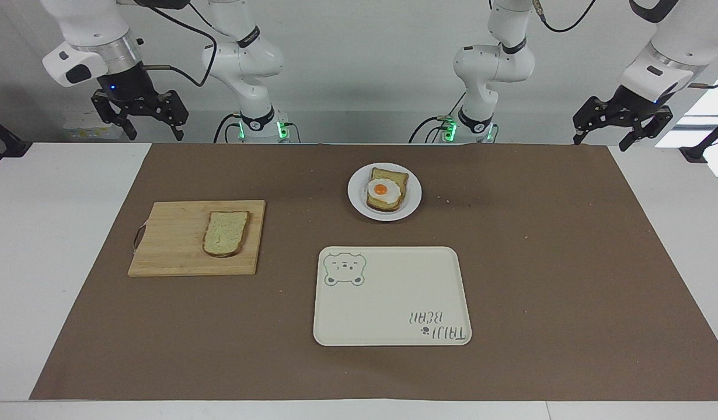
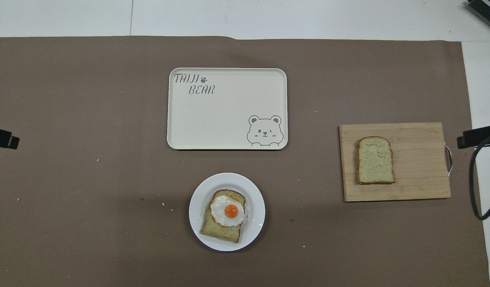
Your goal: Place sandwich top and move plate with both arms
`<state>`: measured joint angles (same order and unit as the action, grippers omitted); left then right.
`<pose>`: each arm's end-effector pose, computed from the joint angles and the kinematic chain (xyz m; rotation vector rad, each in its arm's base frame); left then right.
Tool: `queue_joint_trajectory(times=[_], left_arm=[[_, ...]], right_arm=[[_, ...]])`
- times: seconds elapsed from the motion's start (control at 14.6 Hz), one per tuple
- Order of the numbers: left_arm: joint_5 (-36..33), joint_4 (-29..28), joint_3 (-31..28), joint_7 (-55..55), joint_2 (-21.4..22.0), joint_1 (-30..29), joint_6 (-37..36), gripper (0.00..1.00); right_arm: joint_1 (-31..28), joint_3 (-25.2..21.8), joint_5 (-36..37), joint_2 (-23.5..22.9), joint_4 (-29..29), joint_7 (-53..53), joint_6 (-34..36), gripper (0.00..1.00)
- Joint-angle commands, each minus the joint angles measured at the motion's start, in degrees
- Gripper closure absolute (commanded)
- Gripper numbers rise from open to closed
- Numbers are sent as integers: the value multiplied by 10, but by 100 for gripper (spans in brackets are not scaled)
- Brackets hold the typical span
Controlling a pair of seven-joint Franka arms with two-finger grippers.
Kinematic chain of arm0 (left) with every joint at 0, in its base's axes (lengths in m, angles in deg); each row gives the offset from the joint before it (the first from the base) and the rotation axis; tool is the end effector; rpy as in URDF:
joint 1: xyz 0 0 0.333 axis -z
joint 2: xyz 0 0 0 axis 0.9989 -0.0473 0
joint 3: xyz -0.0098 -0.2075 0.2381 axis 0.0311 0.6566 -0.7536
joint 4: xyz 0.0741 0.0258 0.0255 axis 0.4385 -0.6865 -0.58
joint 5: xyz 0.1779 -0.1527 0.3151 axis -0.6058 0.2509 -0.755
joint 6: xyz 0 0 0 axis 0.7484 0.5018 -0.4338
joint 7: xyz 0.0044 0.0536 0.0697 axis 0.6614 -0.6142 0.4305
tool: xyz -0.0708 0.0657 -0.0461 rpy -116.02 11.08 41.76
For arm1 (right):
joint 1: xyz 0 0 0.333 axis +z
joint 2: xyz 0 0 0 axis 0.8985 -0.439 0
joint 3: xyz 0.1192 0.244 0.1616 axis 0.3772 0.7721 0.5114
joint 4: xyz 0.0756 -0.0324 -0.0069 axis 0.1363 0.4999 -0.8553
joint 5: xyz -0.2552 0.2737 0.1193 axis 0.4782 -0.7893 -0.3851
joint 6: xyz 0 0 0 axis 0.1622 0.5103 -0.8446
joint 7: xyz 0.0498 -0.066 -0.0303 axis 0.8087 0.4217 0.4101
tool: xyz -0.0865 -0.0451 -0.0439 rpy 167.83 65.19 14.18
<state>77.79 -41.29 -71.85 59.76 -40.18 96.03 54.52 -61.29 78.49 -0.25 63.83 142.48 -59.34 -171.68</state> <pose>0.5367 0.0090 0.6577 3.0909 -0.3464 -0.0444 0.5245 -0.0353 0.6537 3.1232 -0.0112 0.0254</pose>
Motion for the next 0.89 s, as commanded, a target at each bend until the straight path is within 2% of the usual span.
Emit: queue_joint_trajectory(times=[0.0, 0.41, 0.62, 0.82], left_arm=[[-5, -14, -3, 4, 15, 7, 2, 0], [-5, -13, -3, 5, 15, 3, 1, 0], [-5, -14, -3, 5, 15, 1, 0, 0], [-5, -14, -3, 5, 15, 1, -1, 0]], right_arm=[[-1, 1, -5, 15, 24, 9, -14, 0], [-4, 1, -16, 7, 51, 11, -61, 0], [-6, 1, -28, -3, 131, 11, -160, 0], [-13, 1, -33, -60, 150, 11, -215, 0]])
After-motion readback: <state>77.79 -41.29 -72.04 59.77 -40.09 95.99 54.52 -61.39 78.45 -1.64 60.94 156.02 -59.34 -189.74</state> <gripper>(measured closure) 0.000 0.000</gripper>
